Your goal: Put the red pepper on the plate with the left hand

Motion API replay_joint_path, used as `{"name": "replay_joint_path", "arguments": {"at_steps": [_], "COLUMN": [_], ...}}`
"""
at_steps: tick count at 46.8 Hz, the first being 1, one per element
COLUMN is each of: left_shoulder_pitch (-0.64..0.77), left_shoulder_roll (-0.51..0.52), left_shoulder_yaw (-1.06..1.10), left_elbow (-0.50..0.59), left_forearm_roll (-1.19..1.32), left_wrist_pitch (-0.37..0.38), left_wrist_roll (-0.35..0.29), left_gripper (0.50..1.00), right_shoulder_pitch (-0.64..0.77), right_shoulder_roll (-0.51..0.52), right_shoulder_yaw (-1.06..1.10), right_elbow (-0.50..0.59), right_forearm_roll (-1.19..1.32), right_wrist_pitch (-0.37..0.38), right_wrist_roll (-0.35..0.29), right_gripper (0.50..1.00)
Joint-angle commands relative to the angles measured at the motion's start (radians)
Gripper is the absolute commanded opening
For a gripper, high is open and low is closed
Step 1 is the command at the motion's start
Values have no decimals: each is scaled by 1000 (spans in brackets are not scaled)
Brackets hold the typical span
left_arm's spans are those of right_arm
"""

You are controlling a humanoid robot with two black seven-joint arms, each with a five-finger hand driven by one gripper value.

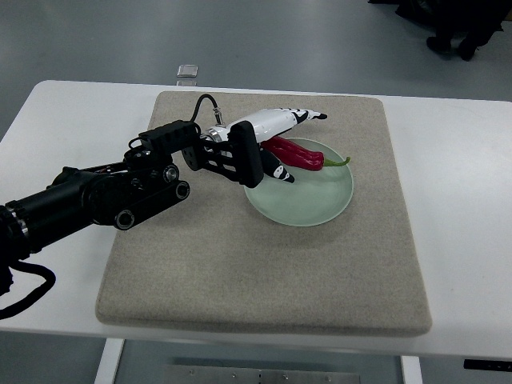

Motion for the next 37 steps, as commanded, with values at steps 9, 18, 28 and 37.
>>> {"name": "replay_joint_path", "arguments": {"at_steps": [9,18,28,37], "left_shoulder_pitch": [11,25,38,46], "left_shoulder_roll": [6,8,10,13], "left_shoulder_yaw": [-103,-161,-233,-250], "left_elbow": [0,0,20,57], "left_forearm_roll": [-240,-387,-648,-864], "left_wrist_pitch": [49,123,141,170], "left_wrist_roll": [0,0,-5,-6], "left_gripper": [994,994,994,994], "right_shoulder_pitch": [0,1,0,0], "right_shoulder_roll": [0,0,0,0], "right_shoulder_yaw": [0,0,0,0], "right_elbow": [0,0,0,0], "right_forearm_roll": [0,0,0,0], "right_wrist_pitch": [0,0,0,0], "right_wrist_roll": [0,0,0,0], "right_gripper": [932,932,932,932]}}
